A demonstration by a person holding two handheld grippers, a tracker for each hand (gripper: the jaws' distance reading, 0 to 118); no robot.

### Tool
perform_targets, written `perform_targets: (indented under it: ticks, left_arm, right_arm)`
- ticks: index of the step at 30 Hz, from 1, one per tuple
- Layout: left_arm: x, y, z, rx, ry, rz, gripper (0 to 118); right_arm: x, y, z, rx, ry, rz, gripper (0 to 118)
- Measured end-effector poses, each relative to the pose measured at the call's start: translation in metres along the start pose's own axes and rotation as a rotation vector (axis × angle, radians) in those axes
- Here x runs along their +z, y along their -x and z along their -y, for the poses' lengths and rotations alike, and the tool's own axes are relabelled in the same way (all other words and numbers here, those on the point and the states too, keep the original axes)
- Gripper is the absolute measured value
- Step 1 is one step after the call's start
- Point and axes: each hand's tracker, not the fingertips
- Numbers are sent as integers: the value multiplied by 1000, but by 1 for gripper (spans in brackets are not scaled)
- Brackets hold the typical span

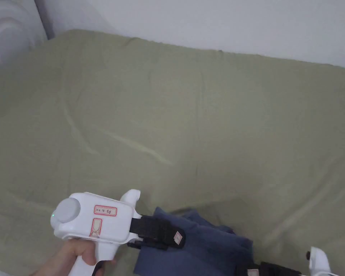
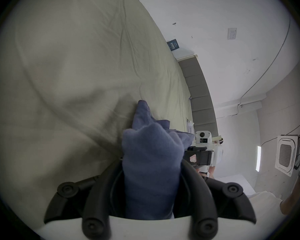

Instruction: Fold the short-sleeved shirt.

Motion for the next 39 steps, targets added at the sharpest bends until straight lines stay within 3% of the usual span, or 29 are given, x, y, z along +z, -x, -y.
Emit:
perform_targets:
  ticks: [9, 12, 17, 21, 22, 24, 25, 26, 29, 32, 33, 34, 35, 36, 37, 39]
  left_arm:
    - [194, 59, -59, 80, -107, -290, 31]
    - [242, 91, -82, 124, -148, -310, 31]
    - [281, 131, -104, 197, -138, -344, 32]
    - [274, 129, -116, 158, -151, -381, 33]
    - [272, 125, -116, 133, -138, -385, 46]
    - [274, 121, -119, 105, -169, -464, 101]
    - [275, 116, -118, 92, -224, -517, 118]
    - [279, 107, -115, 76, -339, -516, 115]
    - [301, 100, -124, 93, -335, -581, 118]
    - [283, 50, -92, 17, -331, -623, 117]
    - [274, 35, -86, -20, -327, -633, 115]
    - [261, 17, -78, -47, -342, -618, 99]
    - [242, -5, -66, -43, -328, -564, 66]
    - [223, -25, -56, -50, -370, -506, 19]
    - [196, -51, -48, -134, -358, -491, 0]
    - [154, -87, -35, -265, -458, -618, 0]
  right_arm:
    - [-7, 26, 4, 56, -8, 3, 0]
    - [-11, 32, 6, 73, 2, 33, 0]
    - [-18, 37, 7, 93, 15, 79, 0]
    - [-20, 33, 8, 59, 2, 76, 0]
    - [-21, 33, 8, 56, 2, 81, 0]
    - [-20, 33, 8, 56, 0, 88, 0]
    - [-19, 33, 8, 54, -2, 87, 0]
    - [-16, 34, 9, 50, -9, 91, 0]
    - [5, 30, 5, 73, -33, 90, 0]
    - [21, 41, 2, 144, -112, 169, 0]
    - [26, 46, 1, 177, -145, 214, 0]
    - [31, 53, -1, 217, -183, 266, 0]
    - [36, 59, -2, 243, -229, 315, 0]
    - [39, 68, -4, 260, -283, 355, 0]
    - [45, 77, -7, 279, -339, 387, 0]
    - [55, 95, -12, 348, -423, 511, 0]
